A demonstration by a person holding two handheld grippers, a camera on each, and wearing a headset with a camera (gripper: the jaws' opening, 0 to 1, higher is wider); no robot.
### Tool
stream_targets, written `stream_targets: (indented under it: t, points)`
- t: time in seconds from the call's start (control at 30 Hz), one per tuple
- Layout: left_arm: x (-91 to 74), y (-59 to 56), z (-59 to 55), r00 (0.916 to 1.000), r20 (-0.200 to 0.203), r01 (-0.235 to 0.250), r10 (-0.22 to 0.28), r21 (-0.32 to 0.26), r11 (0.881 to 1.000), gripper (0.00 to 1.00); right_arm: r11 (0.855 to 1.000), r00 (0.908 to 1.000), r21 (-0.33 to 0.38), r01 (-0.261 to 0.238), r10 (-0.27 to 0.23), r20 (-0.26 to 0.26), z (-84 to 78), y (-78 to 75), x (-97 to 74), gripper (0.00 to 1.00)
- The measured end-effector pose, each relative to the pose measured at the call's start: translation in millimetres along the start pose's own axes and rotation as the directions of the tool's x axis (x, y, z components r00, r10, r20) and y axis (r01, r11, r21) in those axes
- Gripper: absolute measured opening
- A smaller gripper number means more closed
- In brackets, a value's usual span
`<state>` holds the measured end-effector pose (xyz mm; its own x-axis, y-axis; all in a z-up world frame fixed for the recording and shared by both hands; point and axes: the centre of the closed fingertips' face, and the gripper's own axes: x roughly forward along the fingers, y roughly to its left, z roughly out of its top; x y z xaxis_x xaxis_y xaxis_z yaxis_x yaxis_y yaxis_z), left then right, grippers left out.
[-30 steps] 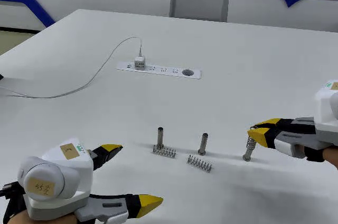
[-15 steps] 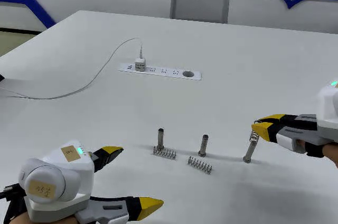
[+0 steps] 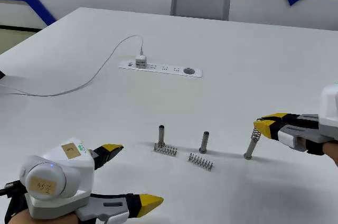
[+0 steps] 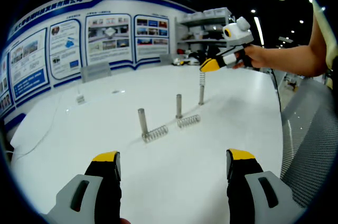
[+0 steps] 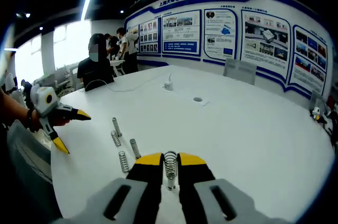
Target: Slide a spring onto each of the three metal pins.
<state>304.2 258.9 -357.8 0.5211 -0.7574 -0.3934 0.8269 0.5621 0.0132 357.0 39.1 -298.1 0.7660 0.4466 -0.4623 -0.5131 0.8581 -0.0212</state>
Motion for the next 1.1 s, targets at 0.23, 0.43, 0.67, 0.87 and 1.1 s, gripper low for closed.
stream_targets:
  t: [0.23, 0.43, 0.67, 0.87, 1.1]
  points:
    - [0.3, 0.4, -1.4, 1.0, -0.003, -0.001, 0.001, -0.002, 1.0, 0.84, 1.0, 1.0, 0.011, -0.002, 0.002, 0.001, -3.1, -0.9, 2.1, 0.12]
    - [0.8, -0.2, -2.3, 1.0, -0.006, 0.0, 0.0, -0.002, 1.0, 0.83, 1.0, 1.0, 0.011, 0.002, -0.002, -0.001, -8.5, -0.9, 4.4, 0.12]
    - [0.8, -0.2, -3.2, 1.0, -0.008, 0.001, -0.001, 0.0, 1.0, 0.83, 1.0, 0.9999, 0.009, 0.003, -0.003, -0.012, -19.7, -0.6, 8.5, 0.12]
    - [0.8, -0.1, -3.0, 1.0, -0.009, 0.0, 0.0, 0.001, 1.0, 0.83, 1.0, 0.9995, 0.008, 0.006, -0.006, -0.031, -29.3, -1.6, 13.4, 0.12]
    - [0.9, -0.6, -3.6, 0.9999, -0.01, 0.001, -0.001, -0.001, 1.0, 0.83, 1.0, 0.9982, 0.008, 0.002, -0.002, -0.06, -39.1, -1.7, 19.5, 0.12]
